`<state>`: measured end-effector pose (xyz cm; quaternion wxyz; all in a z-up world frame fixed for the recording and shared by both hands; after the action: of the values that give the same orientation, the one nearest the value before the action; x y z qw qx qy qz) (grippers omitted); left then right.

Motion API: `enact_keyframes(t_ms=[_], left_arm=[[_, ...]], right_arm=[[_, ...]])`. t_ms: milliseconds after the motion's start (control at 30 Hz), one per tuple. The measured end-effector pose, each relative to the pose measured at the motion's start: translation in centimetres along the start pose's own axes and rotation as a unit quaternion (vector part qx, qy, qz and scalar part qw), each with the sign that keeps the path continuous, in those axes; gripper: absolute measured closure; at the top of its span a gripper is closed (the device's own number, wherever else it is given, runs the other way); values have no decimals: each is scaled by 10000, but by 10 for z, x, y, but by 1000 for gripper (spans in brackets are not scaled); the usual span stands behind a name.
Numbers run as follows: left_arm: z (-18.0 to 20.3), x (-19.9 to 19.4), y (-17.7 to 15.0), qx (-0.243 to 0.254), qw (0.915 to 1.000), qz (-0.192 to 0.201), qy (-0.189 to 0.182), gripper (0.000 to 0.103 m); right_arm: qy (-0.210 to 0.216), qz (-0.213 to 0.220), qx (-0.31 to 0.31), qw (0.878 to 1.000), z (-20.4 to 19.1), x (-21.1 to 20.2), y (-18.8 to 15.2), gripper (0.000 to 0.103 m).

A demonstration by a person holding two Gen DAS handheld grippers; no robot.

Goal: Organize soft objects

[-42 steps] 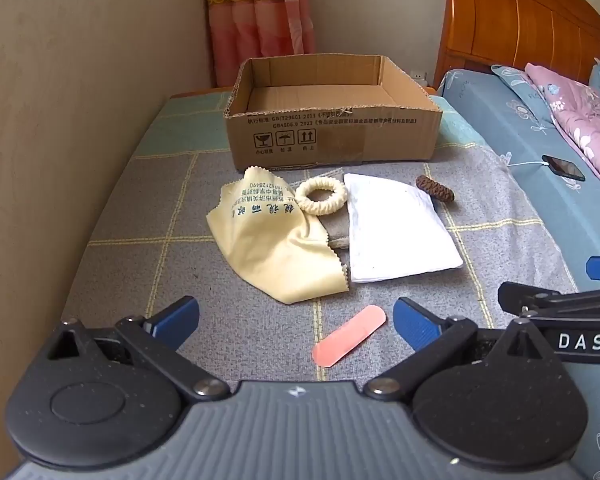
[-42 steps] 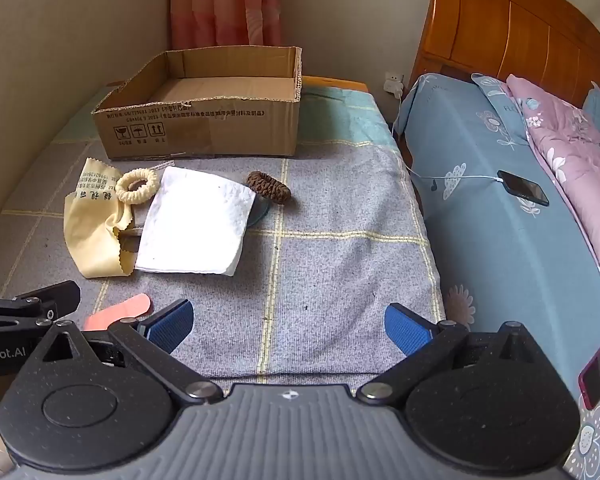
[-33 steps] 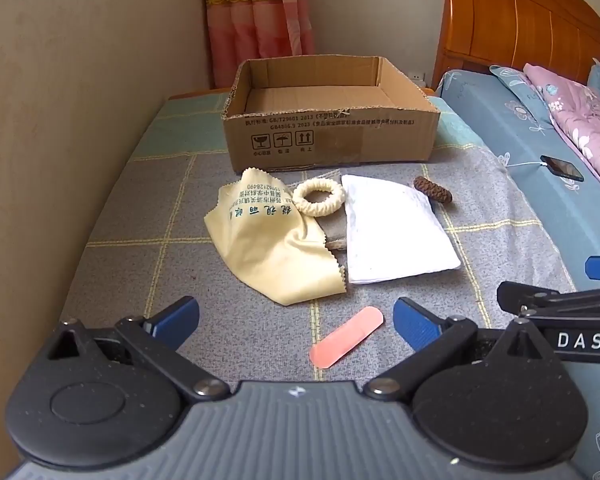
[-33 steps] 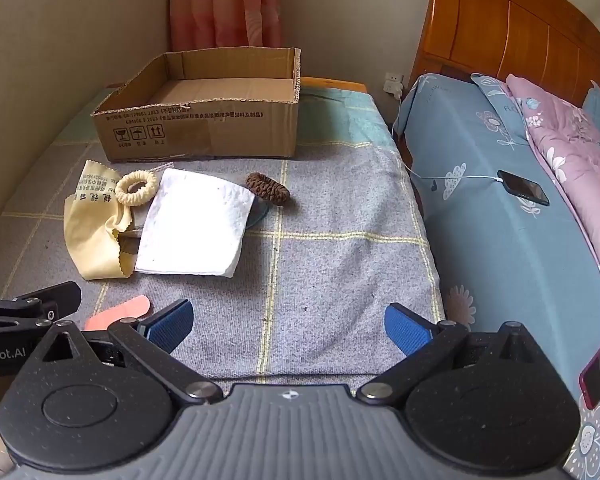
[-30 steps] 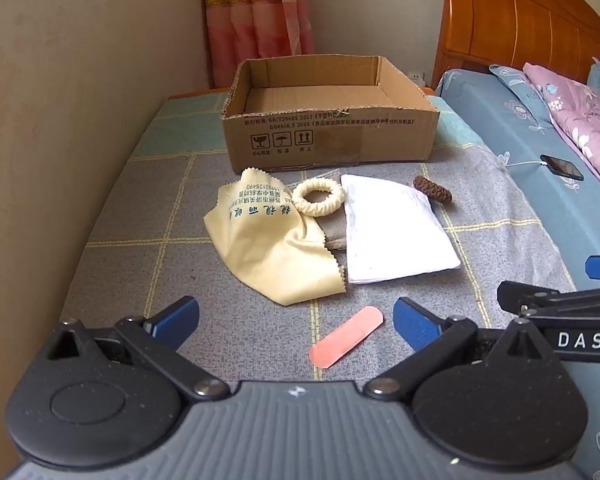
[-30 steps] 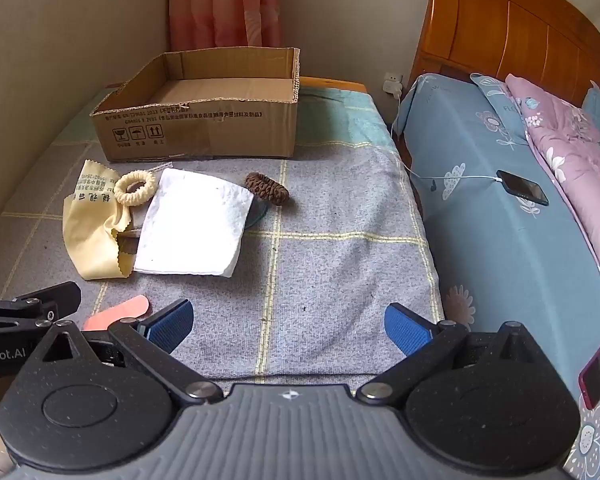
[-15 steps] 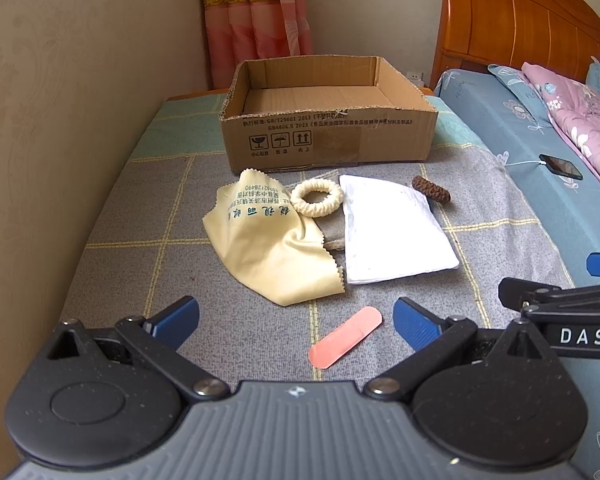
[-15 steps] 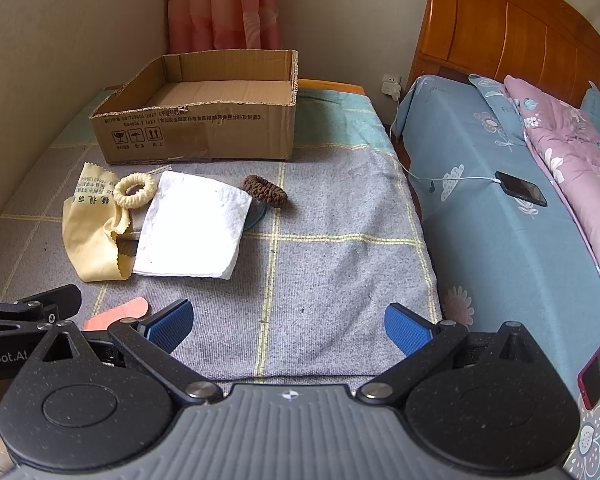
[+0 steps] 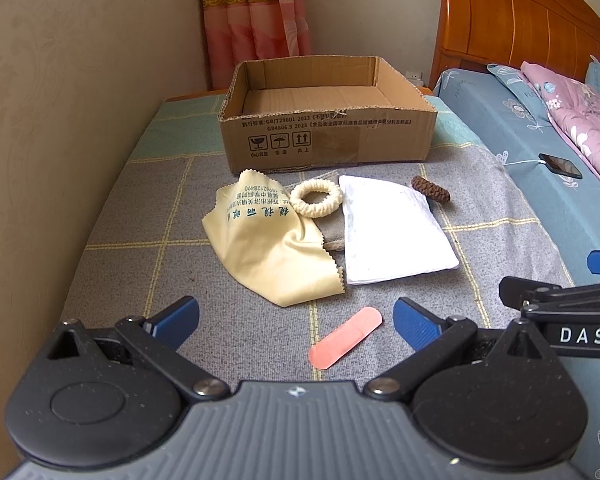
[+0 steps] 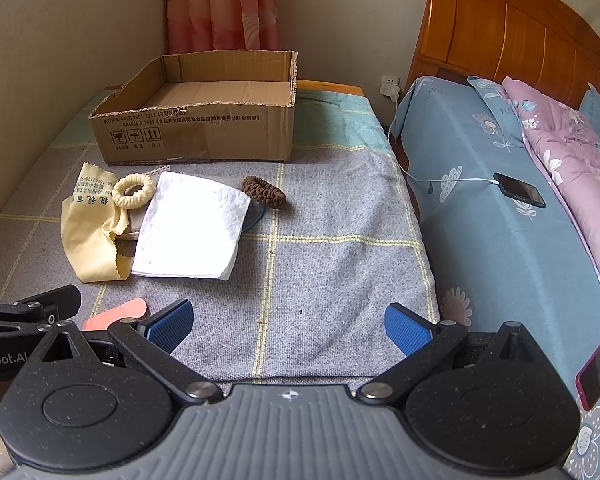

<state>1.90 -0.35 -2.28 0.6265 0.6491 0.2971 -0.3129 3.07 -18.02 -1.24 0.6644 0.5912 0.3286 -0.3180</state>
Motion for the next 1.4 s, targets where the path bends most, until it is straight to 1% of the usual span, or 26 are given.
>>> enact_keyframes(t_ms=[933,1233,1400], left_arm=[[-1,-2,6,89,9999,57,3,1],[0,-2,9,212,9997,96,-26,1],[-1,-2,10,255,9995,156,-118,1]], right_arm=[[-28,21,-25,10000,-1,-2,2,0],[-35,46,-41,10000,-1,-2,4,0],[-18,76,-50,10000,-1,-3,4,0]])
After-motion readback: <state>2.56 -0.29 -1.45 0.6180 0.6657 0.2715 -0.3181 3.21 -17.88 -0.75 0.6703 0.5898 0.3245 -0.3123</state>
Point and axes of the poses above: each gripper's, at about its wrist camera, not at the fingertips, and x roughly the way its jaws point, z to its right, y to its top, the point moved 3 cm from there along x, roughly the way its jaws point, and after that the axes turned 2 degrees about -z, right-handed, at the moved point
